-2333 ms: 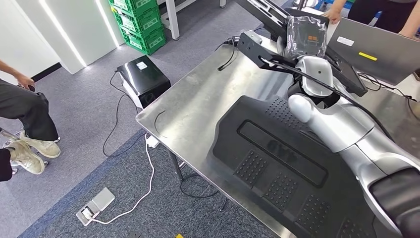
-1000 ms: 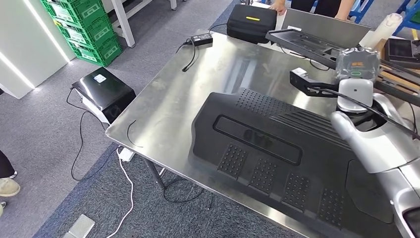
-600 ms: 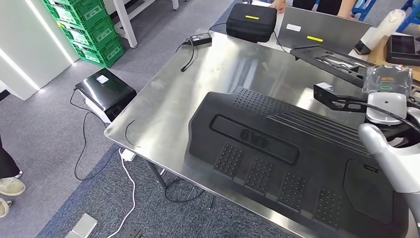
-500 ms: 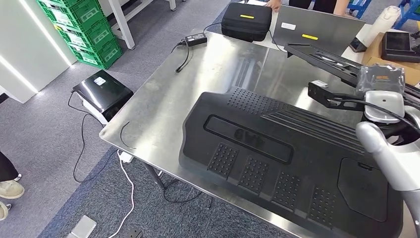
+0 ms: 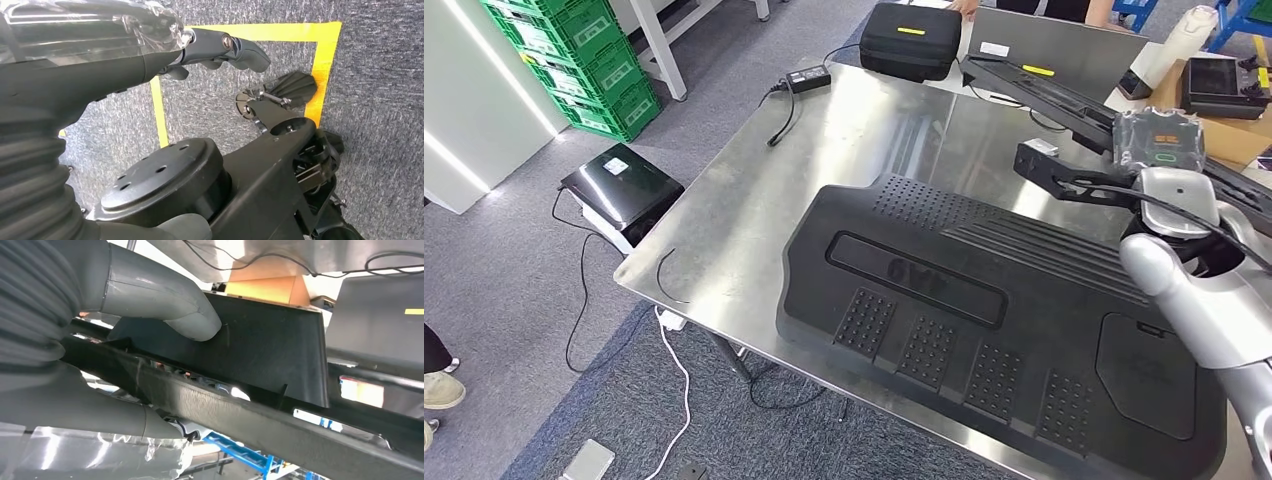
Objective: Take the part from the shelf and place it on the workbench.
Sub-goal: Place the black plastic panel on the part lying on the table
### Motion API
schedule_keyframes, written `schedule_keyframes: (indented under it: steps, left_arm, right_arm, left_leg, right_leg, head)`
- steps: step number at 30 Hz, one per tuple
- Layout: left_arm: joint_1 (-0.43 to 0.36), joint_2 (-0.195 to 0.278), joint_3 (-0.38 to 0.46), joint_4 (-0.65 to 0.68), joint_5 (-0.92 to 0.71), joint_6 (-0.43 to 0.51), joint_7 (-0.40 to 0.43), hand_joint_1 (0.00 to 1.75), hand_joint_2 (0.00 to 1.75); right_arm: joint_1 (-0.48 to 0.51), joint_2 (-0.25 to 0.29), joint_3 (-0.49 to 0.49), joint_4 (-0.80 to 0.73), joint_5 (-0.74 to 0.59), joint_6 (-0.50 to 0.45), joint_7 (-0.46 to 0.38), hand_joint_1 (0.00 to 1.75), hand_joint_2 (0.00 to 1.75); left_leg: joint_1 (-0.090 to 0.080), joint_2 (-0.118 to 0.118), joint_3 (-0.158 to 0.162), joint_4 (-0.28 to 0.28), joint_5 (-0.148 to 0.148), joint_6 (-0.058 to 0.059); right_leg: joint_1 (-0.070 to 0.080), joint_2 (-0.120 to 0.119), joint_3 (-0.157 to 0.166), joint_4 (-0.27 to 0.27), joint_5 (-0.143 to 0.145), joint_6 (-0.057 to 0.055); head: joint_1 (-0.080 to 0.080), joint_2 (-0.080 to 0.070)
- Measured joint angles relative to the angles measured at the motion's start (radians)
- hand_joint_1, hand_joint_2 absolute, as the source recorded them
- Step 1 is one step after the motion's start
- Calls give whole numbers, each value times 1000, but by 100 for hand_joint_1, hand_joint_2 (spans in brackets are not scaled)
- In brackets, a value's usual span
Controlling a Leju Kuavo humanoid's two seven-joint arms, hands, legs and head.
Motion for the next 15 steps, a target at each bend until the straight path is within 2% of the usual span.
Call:
schedule_keyframes:
  steps: [2,6,9,13,15]
  left_arm:
    - [0,0,0,0,0,0,0,0,175]
    - [0,0,0,0,-3,-2,3,0,175]
    - [-1,0,0,0,-11,-7,6,0,175]
    - [-3,0,0,0,-15,4,3,0,0]
    - [-4,0,0,0,-16,3,4,0,0]
  right_arm:
    - [-2,0,8,0,-1,-1,0,175,175]
    - [-12,0,23,0,-19,-20,-4,0,0]
    - [-29,2,40,0,-41,-49,-12,0,0]
    - [-47,4,68,0,-64,-65,-8,0,0]
    - [-52,4,80,0,-73,-66,-4,0,0]
  left_leg:
    - [-1,0,0,0,0,0]
    - [-3,0,0,0,0,1]
    - [-4,0,-1,1,-1,1]
    - [-6,0,0,1,-1,1]
    - [-6,-1,0,1,-1,1]
  right_leg:
    - [-1,0,0,0,0,0]
    - [-4,0,0,-1,0,1]
    - [-5,0,1,-1,1,1]
    - [-5,-1,2,-2,1,1]
    - [-5,-1,2,-2,1,2]
  head:
    - [0,0]
    - [1,0]
    - [2,0]
    - [6,0]
    - [7,0]
